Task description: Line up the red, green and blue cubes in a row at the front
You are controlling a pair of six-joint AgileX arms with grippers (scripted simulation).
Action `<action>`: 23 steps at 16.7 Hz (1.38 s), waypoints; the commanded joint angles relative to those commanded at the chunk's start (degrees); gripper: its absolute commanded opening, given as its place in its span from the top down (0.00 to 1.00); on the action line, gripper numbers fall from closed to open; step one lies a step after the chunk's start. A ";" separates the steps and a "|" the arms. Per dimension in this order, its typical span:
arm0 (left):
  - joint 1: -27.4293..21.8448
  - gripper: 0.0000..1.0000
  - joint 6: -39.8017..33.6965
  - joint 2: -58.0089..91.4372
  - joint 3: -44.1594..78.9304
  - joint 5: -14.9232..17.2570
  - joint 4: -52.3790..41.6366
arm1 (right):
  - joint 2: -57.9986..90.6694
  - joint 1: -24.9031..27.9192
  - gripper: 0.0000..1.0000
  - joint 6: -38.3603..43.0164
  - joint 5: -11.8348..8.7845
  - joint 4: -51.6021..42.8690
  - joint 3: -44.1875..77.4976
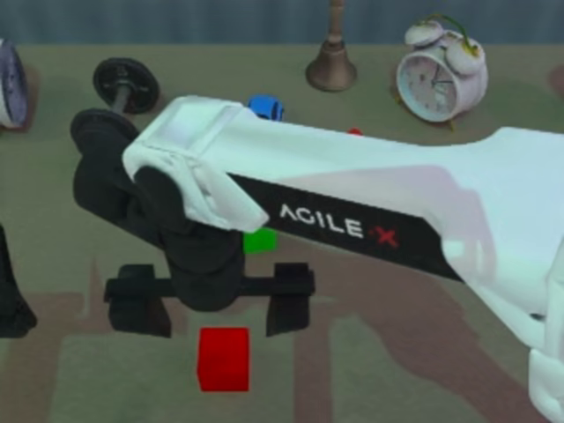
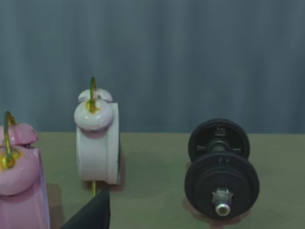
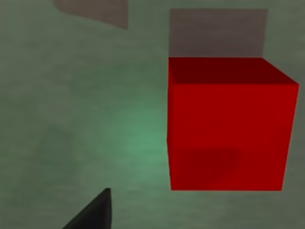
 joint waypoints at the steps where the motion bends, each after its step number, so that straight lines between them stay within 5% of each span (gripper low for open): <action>1: 0.00 0.00 0.00 0.00 0.00 0.00 0.00 | 0.00 0.00 0.00 0.00 0.00 0.00 0.00; 6: -0.51 0.00 -0.62 1.52 1.55 0.06 -1.00 | -1.50 -1.09 0.00 -1.05 0.56 1.11 -1.63; 10: -3.28 0.00 -4.24 11.18 11.28 0.18 -7.10 | -11.91 -5.75 0.00 -6.64 3.36 6.56 -10.35; 17: -11.38 0.00 -15.21 48.77 44.29 0.10 -27.46 | -49.25 -21.17 0.00 -22.96 8.10 23.47 -40.29; 23: -19.32 0.00 -25.72 89.10 75.25 0.30 -47.96 | -87.80 -37.60 0.00 -39.72 8.00 41.81 -74.60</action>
